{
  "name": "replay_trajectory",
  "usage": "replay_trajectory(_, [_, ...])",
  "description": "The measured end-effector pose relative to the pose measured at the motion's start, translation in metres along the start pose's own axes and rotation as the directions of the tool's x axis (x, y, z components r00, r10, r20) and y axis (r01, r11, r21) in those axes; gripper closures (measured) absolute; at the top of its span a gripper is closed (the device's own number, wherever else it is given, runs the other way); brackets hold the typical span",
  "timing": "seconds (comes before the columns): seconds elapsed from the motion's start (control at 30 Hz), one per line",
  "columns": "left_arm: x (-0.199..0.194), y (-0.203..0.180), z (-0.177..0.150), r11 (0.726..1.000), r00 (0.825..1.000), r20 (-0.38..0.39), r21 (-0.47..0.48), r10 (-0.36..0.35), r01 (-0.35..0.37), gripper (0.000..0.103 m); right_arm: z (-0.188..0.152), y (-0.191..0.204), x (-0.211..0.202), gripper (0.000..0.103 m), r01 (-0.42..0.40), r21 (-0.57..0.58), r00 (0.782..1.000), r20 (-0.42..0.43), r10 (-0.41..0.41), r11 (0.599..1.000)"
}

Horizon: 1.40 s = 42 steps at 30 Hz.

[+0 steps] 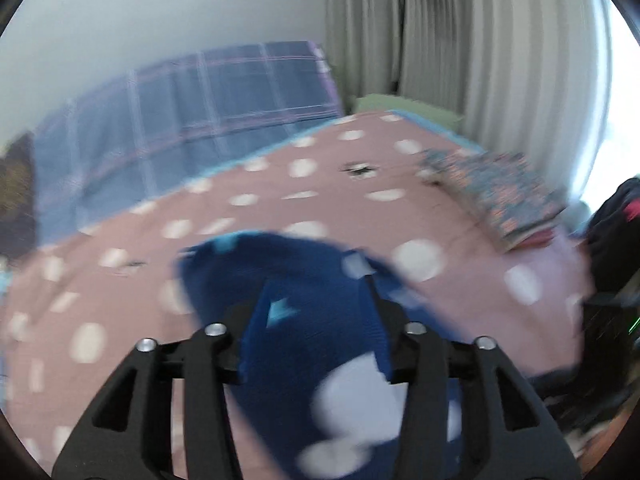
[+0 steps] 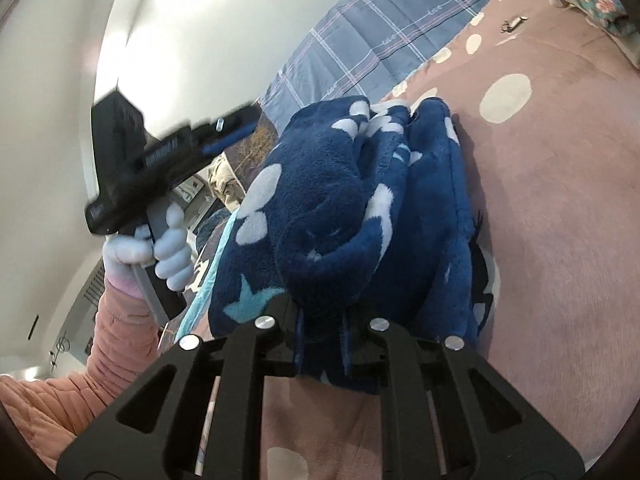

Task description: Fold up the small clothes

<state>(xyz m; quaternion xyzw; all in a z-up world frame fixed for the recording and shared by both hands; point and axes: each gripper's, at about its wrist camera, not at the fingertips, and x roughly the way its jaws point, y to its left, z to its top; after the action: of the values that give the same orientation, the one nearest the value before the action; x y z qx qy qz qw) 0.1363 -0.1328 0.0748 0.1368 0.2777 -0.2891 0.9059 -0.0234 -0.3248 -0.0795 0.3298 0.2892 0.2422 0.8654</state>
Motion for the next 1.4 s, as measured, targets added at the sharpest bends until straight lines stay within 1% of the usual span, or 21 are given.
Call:
replay_trajectory(0.07, [0.017,0.008,-0.016,0.998,0.996,-0.073,0.033,0.052,-0.05,0.056,0.006,-0.008,0.008,0.083,-0.017,0.018,1.0,-0.015,0.017,1.0])
replay_trajectory(0.1, [0.023,0.009,-0.023,0.999,0.994,-0.096,0.034,0.045,-0.041,0.058,0.007,-0.009,0.01,0.081,-0.025,0.033,0.999,-0.026,0.026,0.999])
replay_trajectory(0.13, [0.029,0.009,-0.03,0.999,0.994,-0.103,0.032,0.021,-0.018,0.069,0.009,-0.01,0.014,0.078,-0.032,0.046,0.999,-0.035,0.034,0.998])
replay_trajectory(0.2, [0.035,0.001,-0.035,0.998,0.994,-0.102,0.065,0.029,-0.023,0.072,0.015,-0.011,0.02,0.051,-0.03,0.077,0.997,-0.062,0.035,0.997])
replay_trajectory(0.27, [0.035,-0.007,-0.036,0.995,0.996,-0.088,0.098,0.017,-0.009,0.072,0.018,-0.01,0.019,0.043,0.01,0.084,0.997,-0.072,-0.004,0.996])
replay_trajectory(0.37, [0.039,-0.012,-0.035,0.994,0.996,-0.087,0.111,0.006,0.004,0.072,0.025,-0.012,0.021,0.03,-0.009,0.109,0.996,-0.092,0.019,0.994])
replay_trajectory(0.43, [0.041,-0.012,-0.034,0.995,0.996,-0.086,0.101,-0.003,0.012,0.071,0.03,-0.014,0.027,0.03,-0.035,0.146,0.993,-0.103,0.05,0.989])
replay_trajectory(0.47, [0.041,-0.009,-0.034,0.996,0.996,-0.085,0.086,-0.011,0.018,0.071,0.033,-0.014,0.032,0.036,-0.028,0.151,0.994,-0.103,0.044,0.988])
replay_trajectory(0.5, [0.038,-0.013,-0.038,0.997,0.997,-0.082,0.074,-0.014,0.02,0.071,0.037,-0.013,0.037,0.062,-0.003,0.141,0.995,-0.097,0.017,0.99])
replay_trajectory(0.57, [0.034,-0.008,-0.037,0.999,0.997,-0.078,0.045,-0.005,0.008,0.067,0.042,-0.013,0.045,0.073,0.023,0.134,0.995,-0.098,-0.009,0.991])
replay_trajectory(0.63, [0.029,-0.008,-0.032,1.0,0.998,-0.059,0.02,-0.019,0.02,0.063,0.043,-0.004,0.035,0.078,0.017,0.11,0.998,-0.062,-0.01,0.994])
replay_trajectory(0.67, [0.02,-0.007,-0.029,0.999,0.999,-0.032,0.007,-0.043,0.043,0.057,0.044,0.006,0.022,0.081,0.036,0.058,0.999,-0.02,-0.035,0.998])
replay_trajectory(0.7, [0.014,-0.009,-0.026,0.998,0.998,-0.008,0.006,-0.059,0.059,0.052,0.043,0.015,0.01,0.081,0.045,0.018,0.999,0.017,-0.046,0.999])
replay_trajectory(0.77, [0.002,-0.015,-0.021,0.997,0.997,0.035,0.031,-0.075,0.074,0.03,0.04,0.022,-0.01,0.081,0.048,-0.005,0.998,0.05,-0.047,0.999])
replay_trajectory(0.83, [0.004,-0.027,-0.019,0.994,0.999,0.022,0.095,-0.05,0.048,0.022,0.035,0.017,-0.023,0.081,0.079,-0.002,0.995,0.066,-0.078,0.997])
replay_trajectory(0.87, [0.008,-0.031,-0.021,0.992,1.0,0.011,0.122,-0.026,0.025,0.022,0.031,0.007,-0.027,0.081,0.097,0.025,0.993,0.06,-0.098,0.995])
replay_trajectory(0.97, [0.044,-0.04,-0.035,0.991,0.995,-0.08,0.118,-0.053,0.063,0.023,0.019,-0.027,-0.016,0.078,0.125,0.105,0.992,-0.005,-0.125,0.987])
replay_trajectory(1.07, [0.064,-0.045,-0.046,0.992,0.995,-0.089,0.119,-0.037,0.048,0.023,0.008,-0.045,-0.003,0.073,0.149,0.144,0.988,-0.051,-0.143,0.978])
replay_trajectory(1.17, [0.062,-0.042,-0.045,0.994,0.994,-0.098,0.097,-0.041,0.051,0.025,0.013,-0.039,-0.01,0.057,0.181,0.115,0.983,-0.042,-0.177,0.977])
replay_trajectory(1.27, [0.06,-0.04,-0.048,0.995,0.995,-0.092,0.091,-0.042,0.05,0.025,0.028,-0.022,-0.024,0.057,0.248,0.031,0.968,0.016,-0.249,0.968])
replay_trajectory(1.4, [0.059,-0.039,-0.049,0.996,0.997,-0.072,0.077,-0.043,0.048,0.025,0.064,0.004,-0.036,0.06,0.267,-0.059,0.958,0.124,-0.258,0.962])
